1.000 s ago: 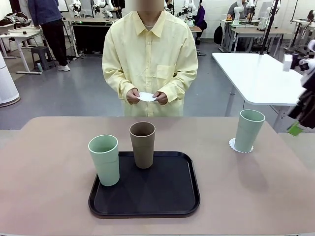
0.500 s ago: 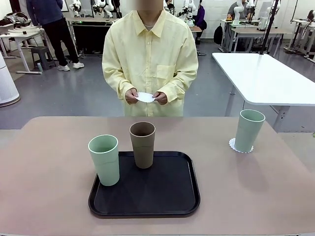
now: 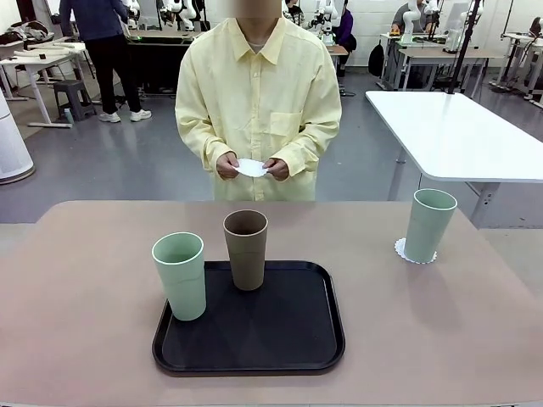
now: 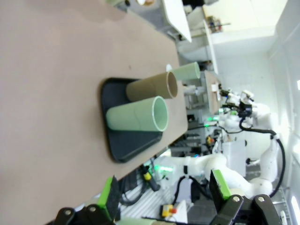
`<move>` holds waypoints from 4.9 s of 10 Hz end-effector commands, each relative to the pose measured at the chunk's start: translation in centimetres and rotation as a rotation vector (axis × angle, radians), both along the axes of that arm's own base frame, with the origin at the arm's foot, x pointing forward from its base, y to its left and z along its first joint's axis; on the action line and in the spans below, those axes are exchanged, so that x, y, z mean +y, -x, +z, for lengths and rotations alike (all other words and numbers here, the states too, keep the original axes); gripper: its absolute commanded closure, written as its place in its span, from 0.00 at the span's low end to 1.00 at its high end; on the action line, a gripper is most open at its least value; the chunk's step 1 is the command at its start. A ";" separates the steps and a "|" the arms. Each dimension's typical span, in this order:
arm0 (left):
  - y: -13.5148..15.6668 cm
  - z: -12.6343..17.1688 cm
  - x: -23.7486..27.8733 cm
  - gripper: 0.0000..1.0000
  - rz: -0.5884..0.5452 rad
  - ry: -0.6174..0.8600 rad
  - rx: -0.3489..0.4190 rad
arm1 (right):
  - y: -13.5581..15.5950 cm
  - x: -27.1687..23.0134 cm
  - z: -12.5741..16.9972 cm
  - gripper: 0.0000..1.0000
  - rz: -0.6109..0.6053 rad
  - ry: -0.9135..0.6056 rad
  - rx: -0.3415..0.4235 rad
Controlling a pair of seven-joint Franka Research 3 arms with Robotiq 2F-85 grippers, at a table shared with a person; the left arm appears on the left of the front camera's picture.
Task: Place coasters on the table and set cups on them.
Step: Take one Reusable plastic cup from the Flat Tray and place it on a coaster set by the human.
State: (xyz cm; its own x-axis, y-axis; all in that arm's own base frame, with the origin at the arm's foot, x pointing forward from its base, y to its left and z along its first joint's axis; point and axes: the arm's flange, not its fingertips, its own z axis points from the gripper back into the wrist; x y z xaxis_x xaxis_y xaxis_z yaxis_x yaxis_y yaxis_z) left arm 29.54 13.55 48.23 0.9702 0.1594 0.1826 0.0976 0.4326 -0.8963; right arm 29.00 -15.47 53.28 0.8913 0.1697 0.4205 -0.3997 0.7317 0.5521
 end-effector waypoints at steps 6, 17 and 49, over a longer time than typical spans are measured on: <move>-0.1 0.0 0.0 0.00 -0.002 0.013 -0.015 | -2.6 -14.2 -7.4 0.00 -0.017 -0.778 -0.151; -0.1 0.0 0.0 0.00 -0.002 0.013 -0.015 | -4.2 -16.2 -10.8 0.00 0.033 -0.586 0.075; -0.1 0.0 0.0 0.00 -0.002 0.013 -0.015 | -4.6 -16.1 -10.9 0.00 0.007 -0.617 0.068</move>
State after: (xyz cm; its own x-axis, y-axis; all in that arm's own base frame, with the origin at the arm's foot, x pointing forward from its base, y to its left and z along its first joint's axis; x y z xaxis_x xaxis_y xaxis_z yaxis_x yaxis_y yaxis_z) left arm 29.54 13.54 48.24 0.9702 0.1592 0.1828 0.0979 0.4326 -0.8962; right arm 33.68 -31.52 42.38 0.9196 -0.0791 0.3849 -0.3526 0.2663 0.8971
